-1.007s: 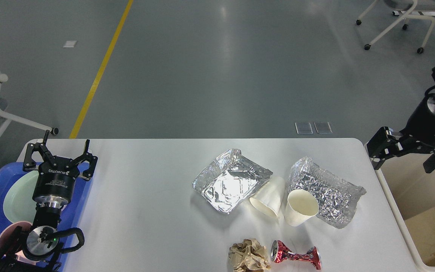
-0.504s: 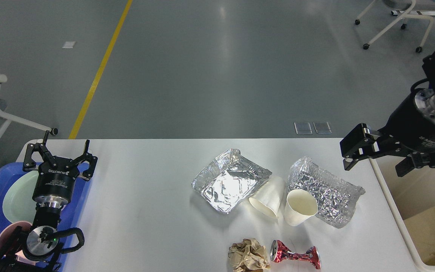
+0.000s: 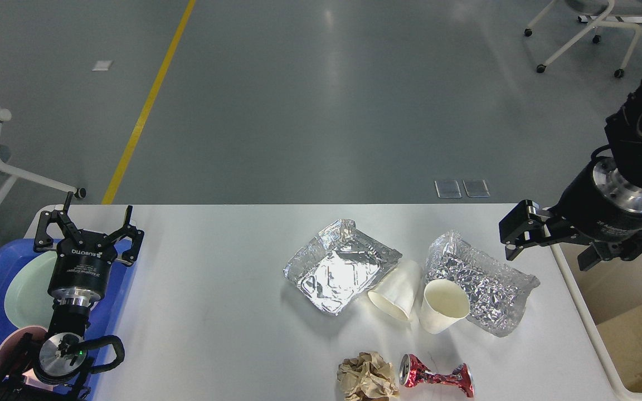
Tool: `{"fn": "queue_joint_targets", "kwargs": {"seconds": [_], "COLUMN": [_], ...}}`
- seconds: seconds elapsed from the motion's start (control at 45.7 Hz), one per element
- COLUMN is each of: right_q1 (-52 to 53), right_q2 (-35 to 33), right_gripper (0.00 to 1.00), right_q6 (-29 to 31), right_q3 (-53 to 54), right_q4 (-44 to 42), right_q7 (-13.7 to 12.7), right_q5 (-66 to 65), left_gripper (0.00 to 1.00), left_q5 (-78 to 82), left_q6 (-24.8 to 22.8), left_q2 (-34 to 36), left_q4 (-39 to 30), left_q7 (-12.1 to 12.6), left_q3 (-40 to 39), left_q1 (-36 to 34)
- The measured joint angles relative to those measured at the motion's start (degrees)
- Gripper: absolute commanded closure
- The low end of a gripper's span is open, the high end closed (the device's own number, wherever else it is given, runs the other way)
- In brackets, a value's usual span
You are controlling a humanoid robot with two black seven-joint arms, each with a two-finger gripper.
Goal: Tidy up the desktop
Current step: 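Raise the right gripper out of the bin toward the crinkled foil bag, then grasp the crinkled silver foil bag with the right gripper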
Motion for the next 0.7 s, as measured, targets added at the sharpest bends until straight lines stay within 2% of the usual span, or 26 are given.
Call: {"fn": "queue_joint_targets", "kwargs": {"seconds": [0.109,0.438,0.569,0.701], "right_q1": [-3.8,-16.2,-22.9,-30.5], "right_q2": [-0.2,-0.5,-0.9,-1.0], "right_gripper": [0.06,0.07,0.07,0.02], "right_q6": [-4.3,-13.9,-16.0,-17.0], "right_q3": [-0.1,-1.3,-0.7,0.1], "right_q4": [-0.7,-6.4,-10.2,-13.4], "right_q7": [0.0,0.0,0.1,0.2], "right_q5": [2.0,24.8,31.9,43.2], "left_gripper": [0.04,0.04,0.04,0.04], "left_q5": [0.0,0.0,0.0,0.0], "left_q6": [0.0,0.0,0.0,0.0], "left_q2": [0.0,0.0,0.0,0.0], "left_q4": [0.0,0.0,0.0,0.0], "left_q7": [0.0,0.0,0.0,0.0], "left_q3": [0.0,0.0,0.0,0.0], "left_q1": [0.0,0.0,0.0,0.0]}}
